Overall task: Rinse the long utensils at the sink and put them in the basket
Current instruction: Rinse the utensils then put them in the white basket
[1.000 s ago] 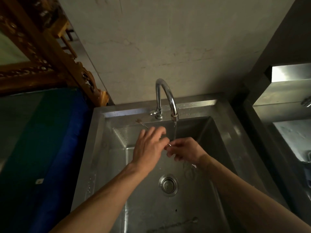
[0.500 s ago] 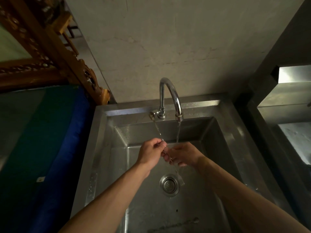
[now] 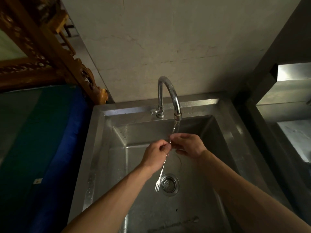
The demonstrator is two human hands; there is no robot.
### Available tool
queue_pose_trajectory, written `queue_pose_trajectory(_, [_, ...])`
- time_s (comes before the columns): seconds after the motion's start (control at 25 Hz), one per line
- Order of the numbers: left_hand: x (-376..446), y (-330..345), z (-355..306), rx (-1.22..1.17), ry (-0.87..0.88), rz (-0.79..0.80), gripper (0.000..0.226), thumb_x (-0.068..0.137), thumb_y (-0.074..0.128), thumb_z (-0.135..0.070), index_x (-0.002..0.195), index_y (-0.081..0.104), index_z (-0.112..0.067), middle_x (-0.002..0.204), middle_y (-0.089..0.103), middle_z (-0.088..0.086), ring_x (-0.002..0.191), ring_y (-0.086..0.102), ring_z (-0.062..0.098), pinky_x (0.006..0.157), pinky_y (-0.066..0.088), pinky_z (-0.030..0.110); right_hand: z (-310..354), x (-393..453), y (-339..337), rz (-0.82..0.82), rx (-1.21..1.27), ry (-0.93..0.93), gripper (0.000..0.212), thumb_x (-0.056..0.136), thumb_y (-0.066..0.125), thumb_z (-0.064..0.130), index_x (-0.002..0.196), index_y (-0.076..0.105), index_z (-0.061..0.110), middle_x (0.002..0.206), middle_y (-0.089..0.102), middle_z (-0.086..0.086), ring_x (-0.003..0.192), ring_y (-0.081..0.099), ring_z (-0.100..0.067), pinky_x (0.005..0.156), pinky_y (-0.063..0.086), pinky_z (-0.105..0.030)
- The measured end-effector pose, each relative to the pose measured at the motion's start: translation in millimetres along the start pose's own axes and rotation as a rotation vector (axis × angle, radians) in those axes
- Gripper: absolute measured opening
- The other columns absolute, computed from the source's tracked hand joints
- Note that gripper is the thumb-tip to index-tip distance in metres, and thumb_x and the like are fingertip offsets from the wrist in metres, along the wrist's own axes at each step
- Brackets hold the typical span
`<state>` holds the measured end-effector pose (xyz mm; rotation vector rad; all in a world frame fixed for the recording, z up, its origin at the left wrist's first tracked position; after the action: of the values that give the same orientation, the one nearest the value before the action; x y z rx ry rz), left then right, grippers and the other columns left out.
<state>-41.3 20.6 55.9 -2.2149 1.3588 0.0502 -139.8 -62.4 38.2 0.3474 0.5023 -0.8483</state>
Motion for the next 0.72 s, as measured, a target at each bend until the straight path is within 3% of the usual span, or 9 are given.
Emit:
queue_pose_trajectory(0.12, [2.9, 1.5, -2.0, 0.012, 0.0, -0.001, 0.017, 0.094, 0.057, -0.022, 0.08, 0.065, -0.015, 0.059, 0.055, -0.009, 0.052, 0.047, -0.001, 0.056, 0.038, 0.02, 2.3, 2.2, -7.5, -0.049, 0.044, -0.007, 0.01, 0.09, 0.066, 0.021, 0.083, 0.073, 0.019, 0.073, 0.076, 0.006, 0.066, 0.071, -0.003, 0.073, 0.046, -0.03])
queue_pose_trajectory(0.24, [3.5, 3.7, -2.4, 0.027, 0.003, 0.007, 0.018, 0.093, 0.058, -0.024, 0.079, 0.066, -0.015, 0.06, 0.056, -0.009, 0.057, 0.049, 0.005, 0.059, 0.038, 0.024, 5.1, 4.0, -11.9, -0.084, 0.068, -0.032, 0.016, 0.091, 0.065, 0.024, 0.078, 0.073, 0.018, 0.075, 0.076, 0.004, 0.067, 0.071, -0.005, 0.069, 0.046, -0.028])
queue_pose_trajectory(0.44, [2.6, 7.0, 1.7, 0.033, 0.005, 0.032, 0.019, 0.093, 0.059, -0.025, 0.077, 0.065, -0.015, 0.061, 0.056, -0.009, 0.059, 0.047, 0.005, 0.058, 0.037, 0.022, 3.0, 8.1, -18.8, -0.134, 0.094, -0.026, 0.027, 0.092, 0.064, 0.032, 0.098, 0.073, 0.007, 0.079, 0.075, 0.0, 0.071, 0.069, -0.01, 0.065, 0.047, -0.028])
queue_pose_trajectory(0.56, [2.2, 10.5, 3.2, 0.03, 0.016, 0.053, 0.019, 0.093, 0.059, -0.023, 0.082, 0.067, -0.009, 0.066, 0.057, -0.006, 0.064, 0.049, 0.008, 0.064, 0.04, 0.025, 2.4, 8.2, -22.4, -0.178, 0.079, -0.015, 0.03, 0.091, 0.063, 0.041, 0.092, 0.074, 0.012, 0.077, 0.075, 0.0, 0.066, 0.069, -0.008, 0.061, 0.048, -0.027])
queue_pose_trajectory(0.72, [0.8, 11.1, 4.8, 0.012, 0.02, 0.071, 0.019, 0.093, 0.059, -0.022, 0.083, 0.067, -0.008, 0.066, 0.055, -0.007, 0.063, 0.047, 0.007, 0.065, 0.04, 0.027, 2.6, 9.7, -21.1, -0.137, 0.053, -0.004, 0.026, 0.088, 0.068, 0.036, 0.09, 0.072, 0.011, 0.079, 0.074, -0.003, 0.07, 0.069, -0.013, 0.06, 0.047, -0.027])
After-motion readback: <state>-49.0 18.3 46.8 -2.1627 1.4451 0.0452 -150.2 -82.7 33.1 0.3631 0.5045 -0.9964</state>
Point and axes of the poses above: each hand's wrist, its own x-axis towards the middle knuckle, its own y-axis out of the palm, z = x × y, the point moved 9 cm from there along x, towards the middle knuckle
